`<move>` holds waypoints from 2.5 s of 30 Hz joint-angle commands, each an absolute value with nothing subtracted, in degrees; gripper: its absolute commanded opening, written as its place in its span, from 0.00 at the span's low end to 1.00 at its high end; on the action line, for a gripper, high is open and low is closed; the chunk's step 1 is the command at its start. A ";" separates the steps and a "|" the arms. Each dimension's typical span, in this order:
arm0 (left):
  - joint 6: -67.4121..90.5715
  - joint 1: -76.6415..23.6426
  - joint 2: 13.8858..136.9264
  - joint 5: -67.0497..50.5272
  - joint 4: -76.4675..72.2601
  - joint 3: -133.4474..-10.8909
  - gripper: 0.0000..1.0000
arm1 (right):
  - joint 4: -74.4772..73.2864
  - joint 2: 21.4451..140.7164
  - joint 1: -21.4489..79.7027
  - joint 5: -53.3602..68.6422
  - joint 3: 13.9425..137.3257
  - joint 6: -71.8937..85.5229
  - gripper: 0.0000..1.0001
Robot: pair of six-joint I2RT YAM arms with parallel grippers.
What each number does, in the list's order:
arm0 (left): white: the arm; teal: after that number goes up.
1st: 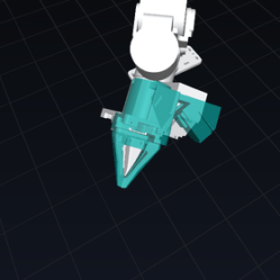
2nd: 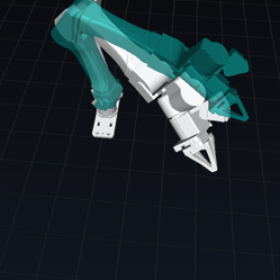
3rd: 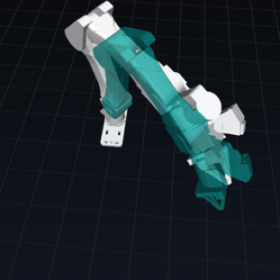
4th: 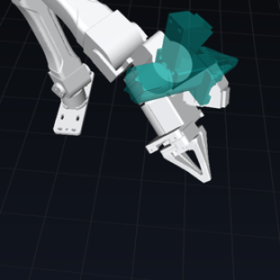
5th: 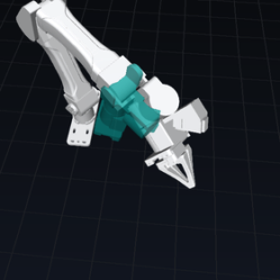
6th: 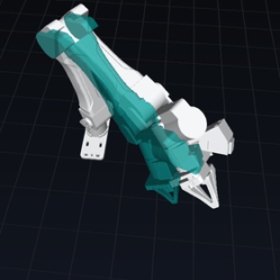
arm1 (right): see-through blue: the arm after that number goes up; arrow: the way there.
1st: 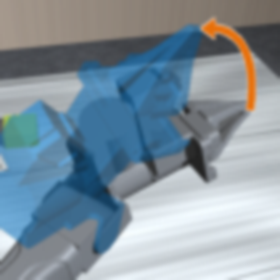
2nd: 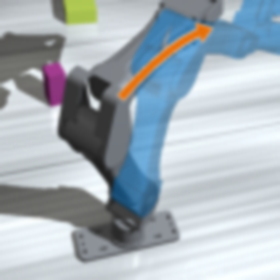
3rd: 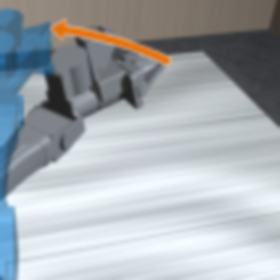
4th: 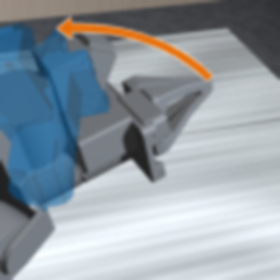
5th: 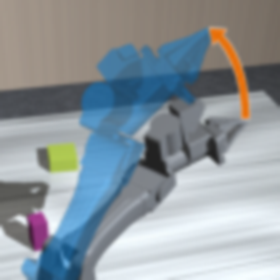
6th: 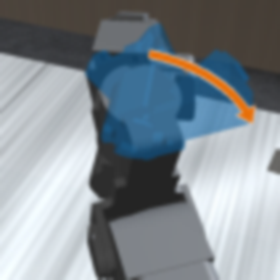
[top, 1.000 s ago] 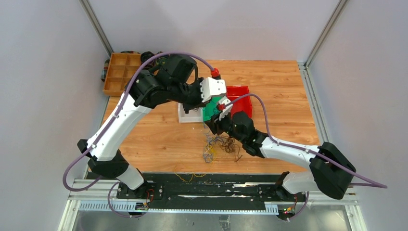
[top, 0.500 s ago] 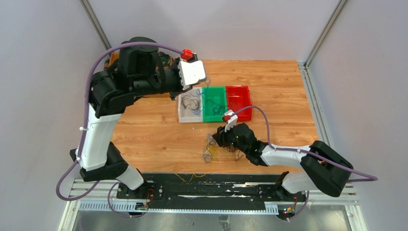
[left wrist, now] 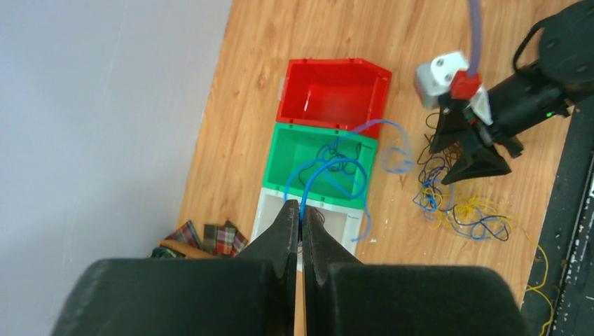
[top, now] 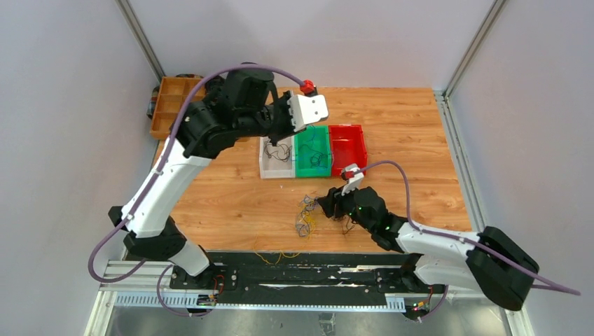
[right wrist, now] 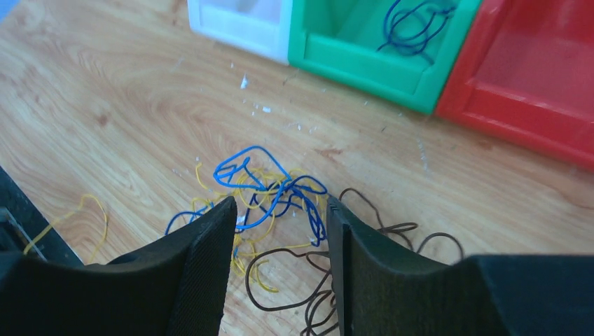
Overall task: Untangle the cables
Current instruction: Untie the cable, then place the cable in the bin.
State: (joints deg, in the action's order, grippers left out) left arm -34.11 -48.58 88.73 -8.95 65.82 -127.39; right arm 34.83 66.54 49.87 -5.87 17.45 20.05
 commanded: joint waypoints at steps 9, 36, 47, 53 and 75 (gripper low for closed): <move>-36.65 -48.42 95.51 -1.30 52.16 -116.74 0.00 | 21.44 46.92 50.37 -22.88 15.65 21.31 0.52; -39.56 -41.13 109.71 4.95 38.58 -111.22 0.00 | 19.48 44.62 50.28 -24.96 14.94 19.40 0.51; -37.53 -41.13 112.85 4.91 34.06 -102.84 0.00 | 18.60 43.81 50.25 -26.89 15.20 18.93 0.49; -36.98 -40.97 116.40 5.00 30.50 -101.25 0.01 | 17.05 42.49 50.03 -27.58 15.75 18.43 0.49; -30.88 -38.86 127.45 3.54 34.50 -108.65 0.07 | 15.47 41.78 49.52 -27.14 18.03 16.70 0.49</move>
